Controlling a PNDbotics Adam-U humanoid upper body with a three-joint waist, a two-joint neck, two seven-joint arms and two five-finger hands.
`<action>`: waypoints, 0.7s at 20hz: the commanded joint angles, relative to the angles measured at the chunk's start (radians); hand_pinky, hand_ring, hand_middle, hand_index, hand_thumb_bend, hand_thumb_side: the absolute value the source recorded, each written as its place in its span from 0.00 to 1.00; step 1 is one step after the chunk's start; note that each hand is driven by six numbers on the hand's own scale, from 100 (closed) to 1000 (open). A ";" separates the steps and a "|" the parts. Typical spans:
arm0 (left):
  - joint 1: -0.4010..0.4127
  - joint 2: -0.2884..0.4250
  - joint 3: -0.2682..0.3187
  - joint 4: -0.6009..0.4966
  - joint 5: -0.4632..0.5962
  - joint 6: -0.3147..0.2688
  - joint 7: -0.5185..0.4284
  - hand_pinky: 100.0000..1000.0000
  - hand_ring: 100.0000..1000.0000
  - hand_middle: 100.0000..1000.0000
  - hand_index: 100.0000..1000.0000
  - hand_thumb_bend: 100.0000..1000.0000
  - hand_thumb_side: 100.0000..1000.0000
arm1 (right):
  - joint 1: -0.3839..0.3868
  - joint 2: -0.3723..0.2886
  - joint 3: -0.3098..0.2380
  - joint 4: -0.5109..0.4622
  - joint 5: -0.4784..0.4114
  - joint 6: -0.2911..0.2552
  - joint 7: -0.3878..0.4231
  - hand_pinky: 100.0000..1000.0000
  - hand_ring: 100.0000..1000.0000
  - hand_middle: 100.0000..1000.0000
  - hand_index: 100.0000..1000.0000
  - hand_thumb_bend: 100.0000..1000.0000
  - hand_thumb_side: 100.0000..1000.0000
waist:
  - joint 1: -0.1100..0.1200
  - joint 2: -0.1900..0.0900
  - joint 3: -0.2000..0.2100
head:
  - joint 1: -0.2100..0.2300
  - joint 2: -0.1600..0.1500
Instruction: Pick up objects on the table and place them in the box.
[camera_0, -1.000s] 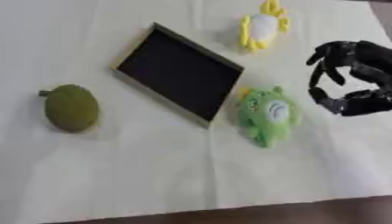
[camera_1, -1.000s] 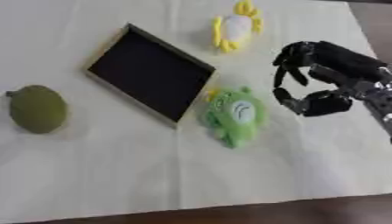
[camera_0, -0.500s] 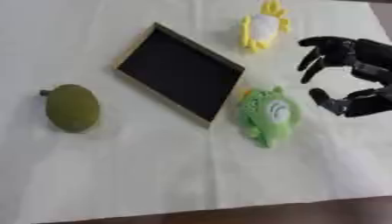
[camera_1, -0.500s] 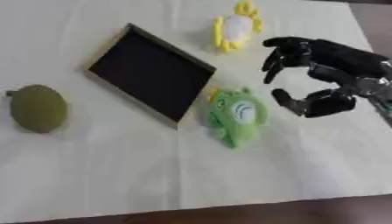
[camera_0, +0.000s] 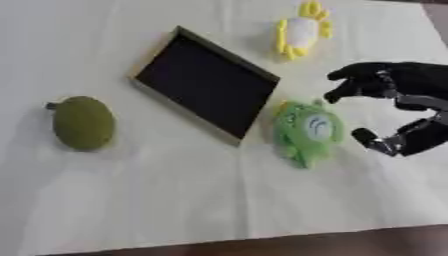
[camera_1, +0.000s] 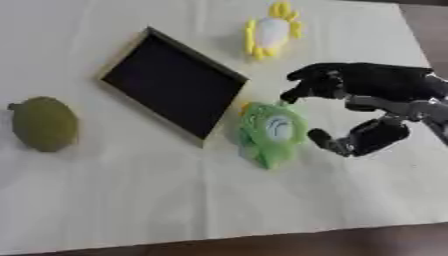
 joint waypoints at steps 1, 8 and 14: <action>-0.006 0.004 0.003 -0.015 0.002 -0.001 -0.005 0.69 0.74 0.71 0.79 0.00 0.63 | -0.007 -0.035 -0.002 -0.002 0.036 -0.023 0.009 1.00 1.00 0.78 0.96 0.09 0.29 | 0.004 -0.026 -0.001 | -0.001 0.003; -0.008 0.001 0.001 -0.015 0.003 0.001 -0.013 0.69 0.74 0.71 0.79 0.00 0.63 | -0.037 0.001 0.017 0.048 0.200 -0.066 -0.074 1.00 1.00 0.81 0.99 0.26 0.36 | 0.005 -0.022 0.004 | -0.005 0.002; -0.011 0.001 -0.001 -0.015 0.005 0.001 -0.017 0.69 0.74 0.71 0.79 0.00 0.63 | -0.060 0.033 0.039 0.083 0.306 -0.090 -0.150 1.00 1.00 0.83 1.00 0.28 0.37 | 0.003 -0.016 0.011 | -0.005 0.002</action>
